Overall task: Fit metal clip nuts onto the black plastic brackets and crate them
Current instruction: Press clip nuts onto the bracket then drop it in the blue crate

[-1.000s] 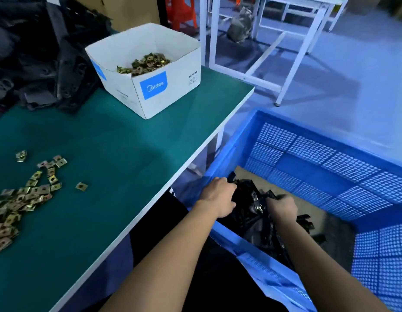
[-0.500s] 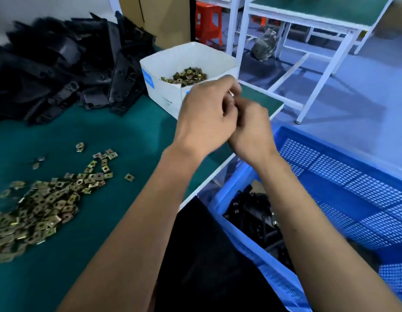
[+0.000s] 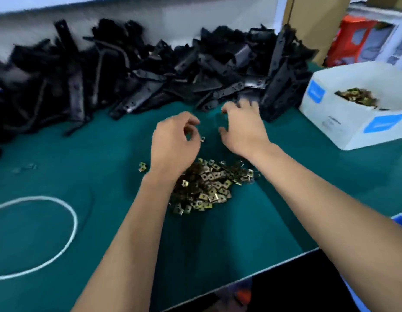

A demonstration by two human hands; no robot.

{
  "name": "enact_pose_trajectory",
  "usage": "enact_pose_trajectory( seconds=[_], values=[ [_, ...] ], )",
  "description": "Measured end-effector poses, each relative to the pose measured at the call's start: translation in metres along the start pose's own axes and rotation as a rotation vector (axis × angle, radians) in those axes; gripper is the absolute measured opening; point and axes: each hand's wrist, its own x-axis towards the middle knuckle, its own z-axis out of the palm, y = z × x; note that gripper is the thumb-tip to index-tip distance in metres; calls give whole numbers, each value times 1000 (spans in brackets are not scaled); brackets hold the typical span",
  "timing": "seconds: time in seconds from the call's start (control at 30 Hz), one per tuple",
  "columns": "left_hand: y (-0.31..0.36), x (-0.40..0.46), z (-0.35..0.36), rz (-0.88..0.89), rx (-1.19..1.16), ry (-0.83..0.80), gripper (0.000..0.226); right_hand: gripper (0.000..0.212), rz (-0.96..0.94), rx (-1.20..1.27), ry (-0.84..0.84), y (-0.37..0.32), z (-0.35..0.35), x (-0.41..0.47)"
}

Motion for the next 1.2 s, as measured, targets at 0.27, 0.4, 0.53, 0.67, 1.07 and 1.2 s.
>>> enact_pose_trajectory(
  seconds=[0.27,0.4,0.53,0.67,1.07,1.2],
  values=[
    [-53,5,-18,-220,-75,163,13,77,-242,-225,-3,-67,55,79],
    [-61,9,-22,-235,-81,195,12,86,-207,-277,-77,-84,68,112],
    [-68,11,-28,-294,-149,250,12,58,-226,-232,72,-87,66,119],
    [-74,12,-28,-393,-268,289,13,42,-216,-120,205,-93,62,107],
    [-71,16,-25,-651,-1021,223,18,19,427,1143,-42,-107,16,37],
    [-66,15,-28,-636,-1197,172,56,16,289,1400,-175,-109,11,4]
  ],
)
